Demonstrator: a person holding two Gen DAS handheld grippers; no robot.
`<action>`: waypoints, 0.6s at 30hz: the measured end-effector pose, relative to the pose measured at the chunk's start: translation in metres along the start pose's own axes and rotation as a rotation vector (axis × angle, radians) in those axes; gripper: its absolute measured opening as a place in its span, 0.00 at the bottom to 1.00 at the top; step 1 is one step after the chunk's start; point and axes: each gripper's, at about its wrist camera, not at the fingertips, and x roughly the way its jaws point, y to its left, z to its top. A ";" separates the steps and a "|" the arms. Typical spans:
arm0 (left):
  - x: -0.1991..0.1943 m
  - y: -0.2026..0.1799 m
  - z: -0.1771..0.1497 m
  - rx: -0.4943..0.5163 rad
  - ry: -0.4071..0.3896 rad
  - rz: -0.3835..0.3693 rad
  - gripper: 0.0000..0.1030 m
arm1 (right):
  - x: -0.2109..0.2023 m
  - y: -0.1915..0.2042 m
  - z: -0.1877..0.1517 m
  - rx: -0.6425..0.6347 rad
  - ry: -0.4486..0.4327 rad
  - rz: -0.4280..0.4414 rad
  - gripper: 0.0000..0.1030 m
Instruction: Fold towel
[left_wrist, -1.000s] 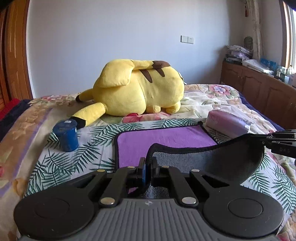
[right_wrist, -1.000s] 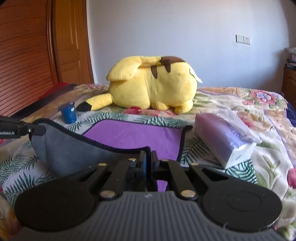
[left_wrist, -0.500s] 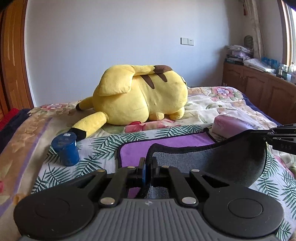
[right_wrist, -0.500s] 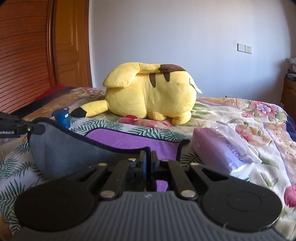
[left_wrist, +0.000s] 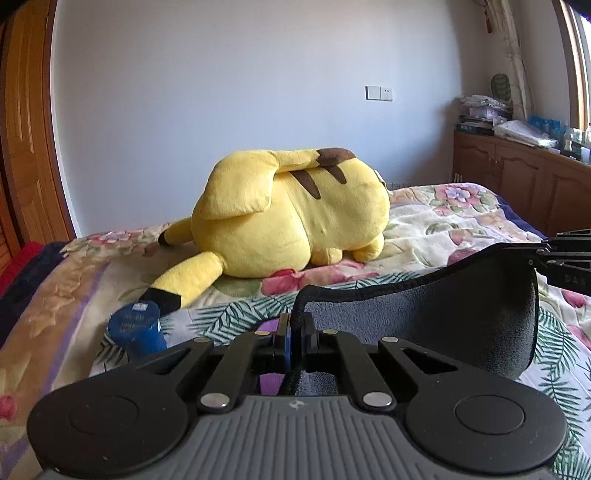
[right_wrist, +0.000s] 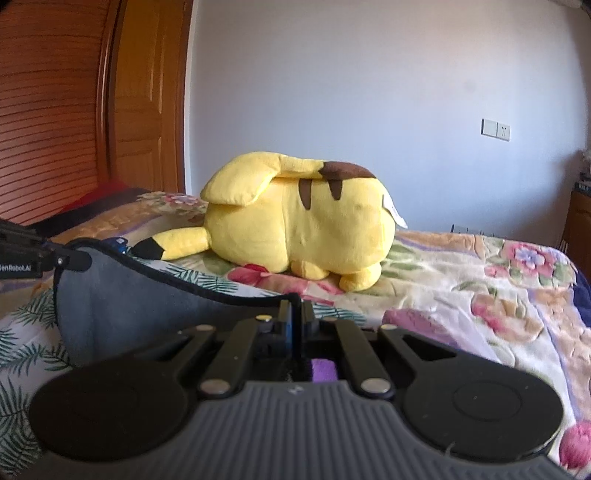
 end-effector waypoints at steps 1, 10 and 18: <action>0.002 0.000 0.001 0.001 -0.002 0.000 0.05 | 0.002 -0.001 0.001 -0.007 -0.003 -0.004 0.05; 0.024 0.003 0.009 0.013 -0.017 0.020 0.05 | 0.021 -0.007 0.007 -0.031 -0.026 -0.038 0.05; 0.053 0.006 0.010 0.018 -0.018 0.039 0.05 | 0.049 -0.017 0.007 -0.001 -0.025 -0.075 0.05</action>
